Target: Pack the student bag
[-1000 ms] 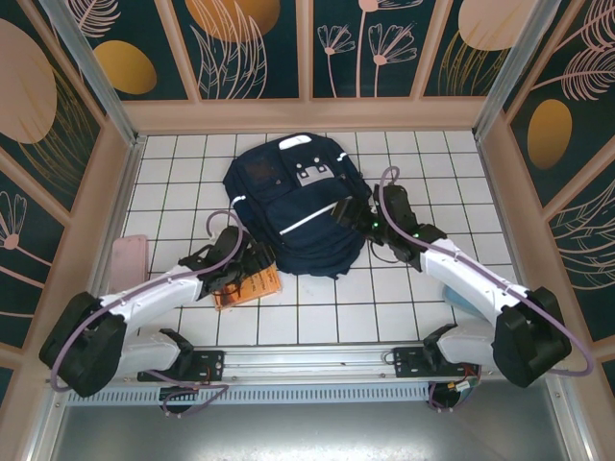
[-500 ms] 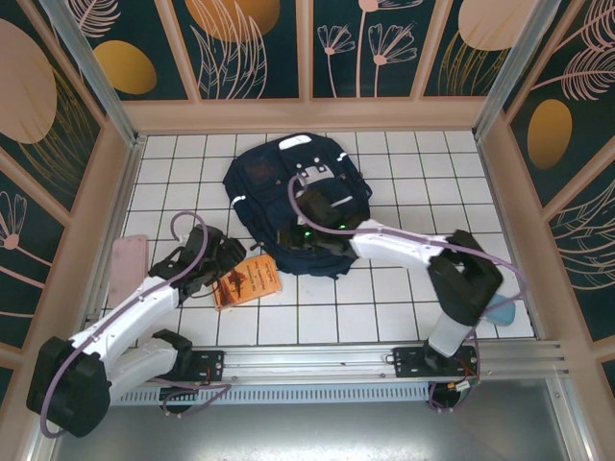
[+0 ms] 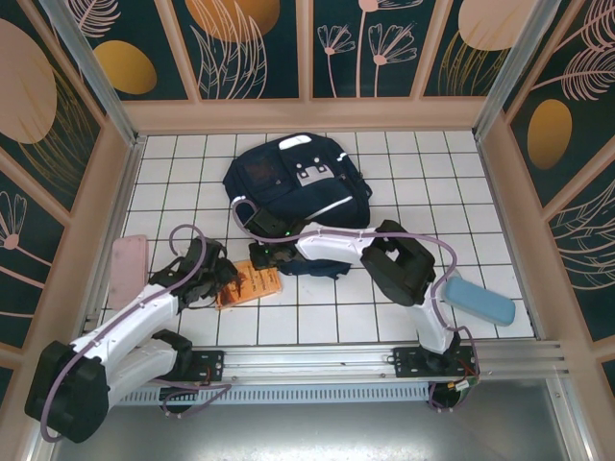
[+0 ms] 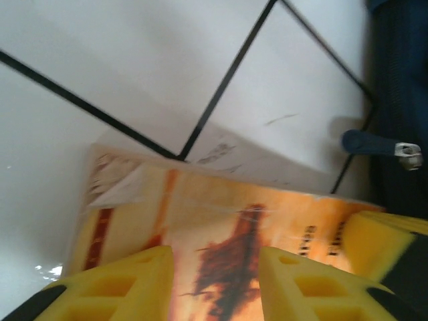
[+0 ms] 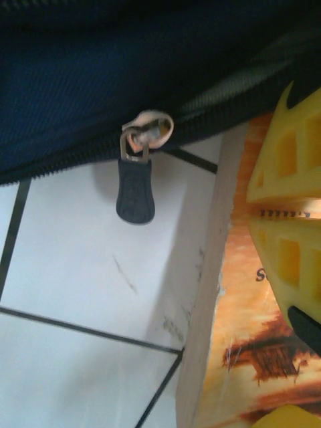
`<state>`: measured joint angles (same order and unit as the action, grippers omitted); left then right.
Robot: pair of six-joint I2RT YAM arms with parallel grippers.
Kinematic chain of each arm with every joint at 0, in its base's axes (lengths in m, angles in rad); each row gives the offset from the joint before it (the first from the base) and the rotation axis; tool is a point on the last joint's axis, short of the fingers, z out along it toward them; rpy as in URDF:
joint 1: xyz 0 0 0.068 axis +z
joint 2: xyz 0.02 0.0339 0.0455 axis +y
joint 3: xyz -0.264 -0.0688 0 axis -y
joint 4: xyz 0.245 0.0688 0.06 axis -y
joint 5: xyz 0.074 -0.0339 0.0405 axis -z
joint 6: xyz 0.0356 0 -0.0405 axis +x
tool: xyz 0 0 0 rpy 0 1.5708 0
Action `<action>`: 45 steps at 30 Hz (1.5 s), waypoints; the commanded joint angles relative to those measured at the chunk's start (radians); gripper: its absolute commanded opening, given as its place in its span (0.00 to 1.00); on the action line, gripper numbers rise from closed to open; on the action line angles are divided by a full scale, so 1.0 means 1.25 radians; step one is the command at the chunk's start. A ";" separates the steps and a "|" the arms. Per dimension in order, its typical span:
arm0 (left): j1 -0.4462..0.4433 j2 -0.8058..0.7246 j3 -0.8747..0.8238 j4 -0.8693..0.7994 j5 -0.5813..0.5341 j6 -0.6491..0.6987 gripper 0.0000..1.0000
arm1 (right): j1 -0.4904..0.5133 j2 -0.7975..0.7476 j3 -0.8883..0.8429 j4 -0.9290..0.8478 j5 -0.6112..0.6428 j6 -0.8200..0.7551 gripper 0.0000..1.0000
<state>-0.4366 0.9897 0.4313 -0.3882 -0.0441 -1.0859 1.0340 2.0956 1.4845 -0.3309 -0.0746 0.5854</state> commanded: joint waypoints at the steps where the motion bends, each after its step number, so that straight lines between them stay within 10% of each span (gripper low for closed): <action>1: 0.006 0.034 -0.010 0.046 0.006 0.004 0.34 | 0.001 0.011 -0.001 -0.090 0.079 -0.011 0.15; 10: 0.006 0.166 0.013 0.131 -0.014 0.048 0.33 | 0.021 -0.048 -0.101 -0.118 0.076 0.011 0.16; 19: 0.006 0.292 0.118 0.182 -0.101 0.125 0.37 | 0.024 -0.135 -0.208 -0.003 -0.171 -0.037 0.20; 27: 0.008 0.217 0.166 0.044 -0.110 0.118 0.64 | -0.021 -0.186 -0.152 0.011 -0.073 -0.048 0.41; 45: 0.012 0.056 -0.032 0.111 0.071 -0.026 0.77 | -0.023 -0.030 -0.066 -0.027 -0.093 -0.098 0.39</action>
<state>-0.4271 1.0554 0.4030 -0.3298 -0.0238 -1.0782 1.0031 2.0296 1.3815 -0.3405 -0.1772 0.4694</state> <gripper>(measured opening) 0.766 0.392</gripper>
